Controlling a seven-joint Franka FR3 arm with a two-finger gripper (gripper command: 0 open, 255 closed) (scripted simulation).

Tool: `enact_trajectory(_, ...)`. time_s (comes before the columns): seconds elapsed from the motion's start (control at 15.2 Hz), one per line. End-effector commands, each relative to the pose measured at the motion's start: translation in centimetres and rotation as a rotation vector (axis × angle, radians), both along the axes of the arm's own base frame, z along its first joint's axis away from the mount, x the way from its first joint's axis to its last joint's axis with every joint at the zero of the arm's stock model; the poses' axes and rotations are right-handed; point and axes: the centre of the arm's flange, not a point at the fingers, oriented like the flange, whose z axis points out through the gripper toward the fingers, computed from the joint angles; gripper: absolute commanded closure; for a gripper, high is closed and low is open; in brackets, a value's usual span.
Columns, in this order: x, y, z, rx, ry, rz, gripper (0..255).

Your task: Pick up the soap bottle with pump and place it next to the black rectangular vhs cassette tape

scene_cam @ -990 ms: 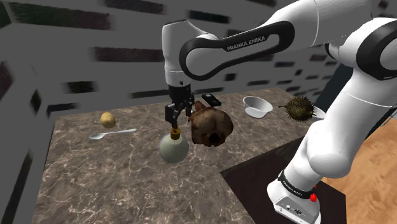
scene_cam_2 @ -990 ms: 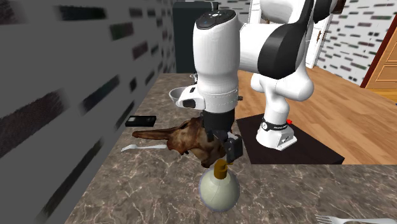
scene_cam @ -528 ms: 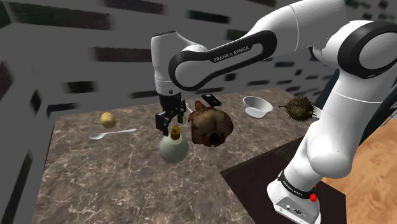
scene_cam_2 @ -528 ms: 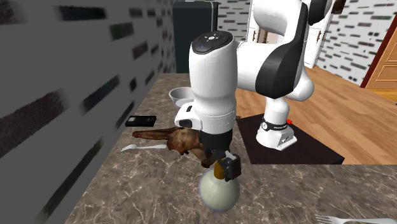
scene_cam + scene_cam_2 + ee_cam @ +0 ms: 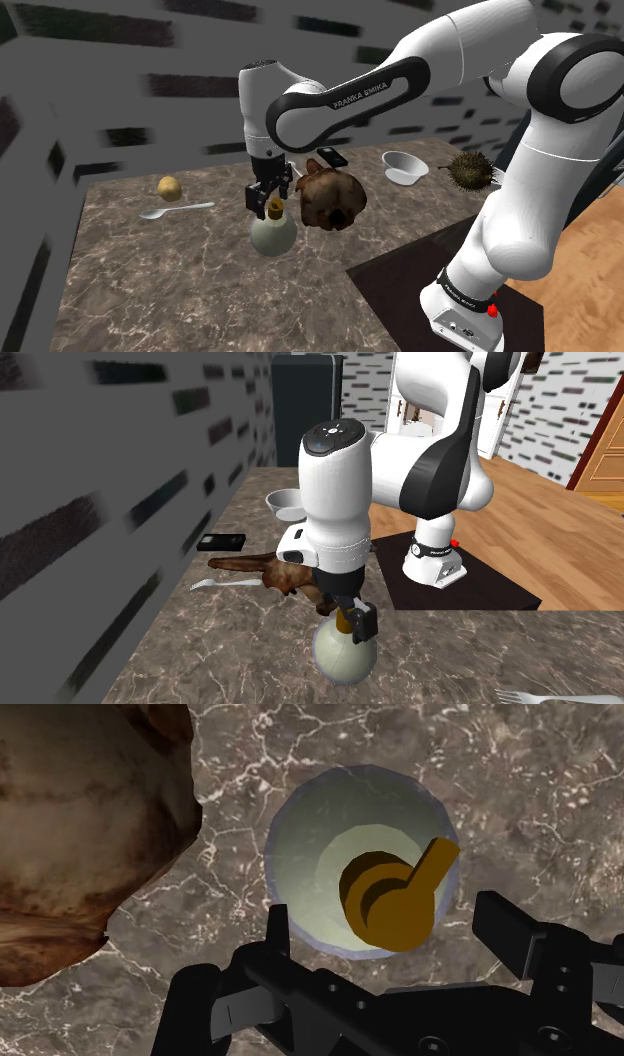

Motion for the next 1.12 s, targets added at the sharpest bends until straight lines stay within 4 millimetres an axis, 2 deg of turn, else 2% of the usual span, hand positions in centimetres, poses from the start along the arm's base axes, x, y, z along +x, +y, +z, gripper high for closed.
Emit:
enact_trajectory(0.0, 0.0, 0.0, 0.0, 0.0, 0.0, 0.0, 0)
enact_trajectory(0.07, 0.0, 0.0, 0.0, 0.0, 0.0, 0.0, 0)
enact_trajectory(0.13, 0.0, 0.0, 0.0, 0.0, 0.0, 0.0, 255)
enact_trajectory(0.73, 0.0, 0.0, 0.0, 0.0, 0.0, 0.0, 255)
enact_trajectory(1.06, 0.0, 0.0, 2.6, 0.0, 0.0, 0.0, 255)
